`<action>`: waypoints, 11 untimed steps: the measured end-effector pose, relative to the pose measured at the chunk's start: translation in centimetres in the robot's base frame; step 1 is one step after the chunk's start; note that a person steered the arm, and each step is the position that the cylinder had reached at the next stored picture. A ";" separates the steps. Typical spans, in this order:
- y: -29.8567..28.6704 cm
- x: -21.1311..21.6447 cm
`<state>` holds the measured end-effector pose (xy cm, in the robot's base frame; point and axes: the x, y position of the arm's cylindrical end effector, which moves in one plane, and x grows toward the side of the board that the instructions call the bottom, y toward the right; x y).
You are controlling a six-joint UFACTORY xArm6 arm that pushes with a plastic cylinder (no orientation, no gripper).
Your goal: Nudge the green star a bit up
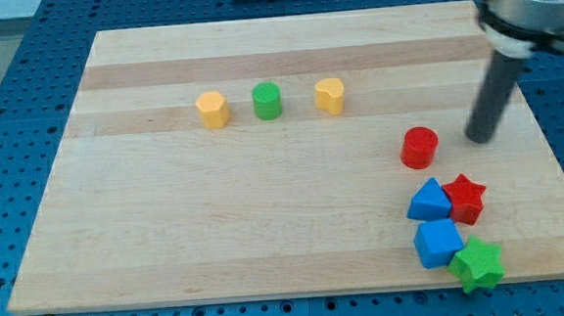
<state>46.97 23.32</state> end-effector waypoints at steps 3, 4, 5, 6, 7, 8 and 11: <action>-1.5 14.6; -1.6 14.9; -3.0 14.9; -3.1 14.8; -3.6 14.8; -3.6 14.8; -3.6 14.1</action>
